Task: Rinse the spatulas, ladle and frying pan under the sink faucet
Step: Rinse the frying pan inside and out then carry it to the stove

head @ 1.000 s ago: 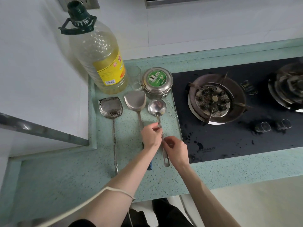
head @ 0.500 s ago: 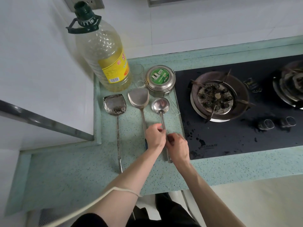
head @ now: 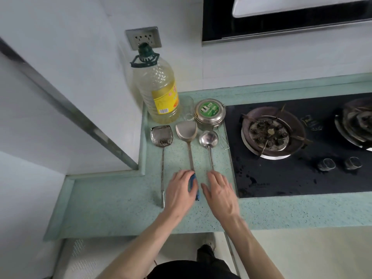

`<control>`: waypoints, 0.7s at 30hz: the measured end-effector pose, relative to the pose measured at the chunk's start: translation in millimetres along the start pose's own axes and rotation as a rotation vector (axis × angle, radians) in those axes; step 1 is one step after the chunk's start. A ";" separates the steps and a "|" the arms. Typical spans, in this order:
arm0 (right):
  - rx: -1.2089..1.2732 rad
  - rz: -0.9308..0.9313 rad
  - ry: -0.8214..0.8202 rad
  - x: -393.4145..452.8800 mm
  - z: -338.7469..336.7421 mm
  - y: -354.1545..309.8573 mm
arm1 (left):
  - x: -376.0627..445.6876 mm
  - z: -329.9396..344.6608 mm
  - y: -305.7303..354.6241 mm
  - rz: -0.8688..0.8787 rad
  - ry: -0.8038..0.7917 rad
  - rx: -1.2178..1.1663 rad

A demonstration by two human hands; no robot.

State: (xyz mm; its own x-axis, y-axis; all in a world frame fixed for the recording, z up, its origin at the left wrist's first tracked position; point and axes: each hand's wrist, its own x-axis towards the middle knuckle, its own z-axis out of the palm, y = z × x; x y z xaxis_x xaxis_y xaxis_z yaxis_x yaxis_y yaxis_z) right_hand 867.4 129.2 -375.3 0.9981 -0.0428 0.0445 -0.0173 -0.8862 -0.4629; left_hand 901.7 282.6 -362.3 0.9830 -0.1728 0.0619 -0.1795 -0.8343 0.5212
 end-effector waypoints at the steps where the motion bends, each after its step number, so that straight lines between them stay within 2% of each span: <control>1: -0.021 -0.023 0.015 -7.3 -1.5 -7.3 | -10.4 -8.4 -5.1 0.041 0.026 0.020; 4: -0.088 -0.081 0.055 -30.7 -1.3 -28.1 | -44.1 -32.8 -22.9 0.100 0.081 0.105; 12: -0.202 -0.091 0.063 -113.9 -3.6 -97.7 | -148.9 -87.6 -66.3 0.142 0.139 0.221; 21: -0.207 -0.071 0.020 -226.7 1.9 -187.0 | -267.1 -131.4 -105.5 0.077 0.134 0.251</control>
State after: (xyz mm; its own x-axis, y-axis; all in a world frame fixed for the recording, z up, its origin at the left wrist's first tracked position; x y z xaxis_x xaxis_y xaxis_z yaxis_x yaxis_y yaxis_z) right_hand 644.6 305.5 -300.5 0.9959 0.0161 0.0894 0.0394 -0.9632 -0.2660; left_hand 663.1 485.6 -322.0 0.9595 -0.1841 0.2134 -0.2413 -0.9278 0.2846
